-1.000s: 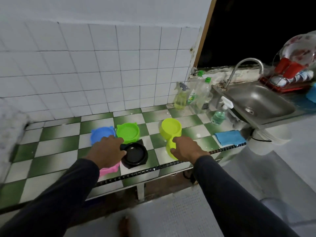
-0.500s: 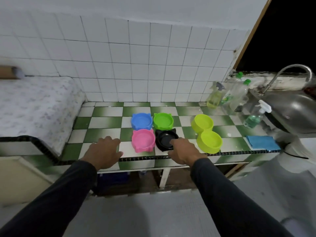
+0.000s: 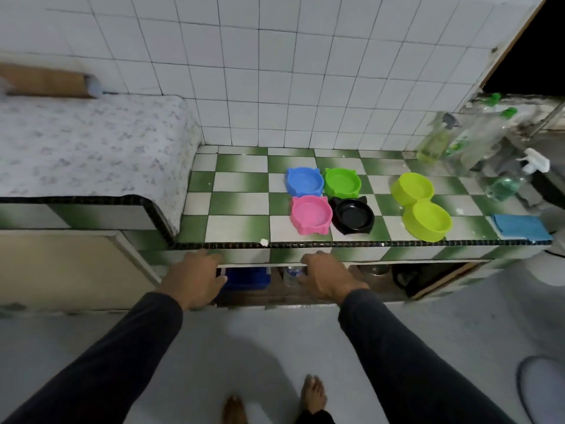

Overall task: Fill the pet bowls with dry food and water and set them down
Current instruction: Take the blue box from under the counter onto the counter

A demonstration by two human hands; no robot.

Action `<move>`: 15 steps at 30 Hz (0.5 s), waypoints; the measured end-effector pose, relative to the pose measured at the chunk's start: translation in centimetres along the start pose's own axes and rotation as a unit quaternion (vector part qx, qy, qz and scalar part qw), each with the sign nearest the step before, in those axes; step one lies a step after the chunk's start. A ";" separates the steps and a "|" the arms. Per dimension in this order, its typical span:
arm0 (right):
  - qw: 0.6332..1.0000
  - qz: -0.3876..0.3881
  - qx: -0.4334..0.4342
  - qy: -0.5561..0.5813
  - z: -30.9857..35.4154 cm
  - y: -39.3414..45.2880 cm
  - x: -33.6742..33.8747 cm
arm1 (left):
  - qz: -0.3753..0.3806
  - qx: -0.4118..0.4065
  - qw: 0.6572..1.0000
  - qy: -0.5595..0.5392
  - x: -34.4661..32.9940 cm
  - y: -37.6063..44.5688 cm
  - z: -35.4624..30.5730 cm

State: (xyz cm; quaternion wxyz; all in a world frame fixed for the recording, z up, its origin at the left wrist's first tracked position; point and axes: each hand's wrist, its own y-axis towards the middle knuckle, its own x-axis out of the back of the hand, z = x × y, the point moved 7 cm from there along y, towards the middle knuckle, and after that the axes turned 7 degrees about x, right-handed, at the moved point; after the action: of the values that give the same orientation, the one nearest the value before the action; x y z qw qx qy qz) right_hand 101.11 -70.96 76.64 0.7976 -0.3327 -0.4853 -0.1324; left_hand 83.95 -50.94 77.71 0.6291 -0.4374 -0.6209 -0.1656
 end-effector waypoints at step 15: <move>0.991 0.127 -0.002 0.043 0.8 3.9 -15.2 | 0.099 0.069 0.991 -0.064 -16.3 0.5 6.2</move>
State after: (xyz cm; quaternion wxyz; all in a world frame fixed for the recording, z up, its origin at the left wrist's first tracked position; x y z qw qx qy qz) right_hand 95.12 -69.25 62.22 0.8273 -0.3871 -0.4045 -0.0455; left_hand 77.55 -51.44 61.46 0.6302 -0.4619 -0.6233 -0.0312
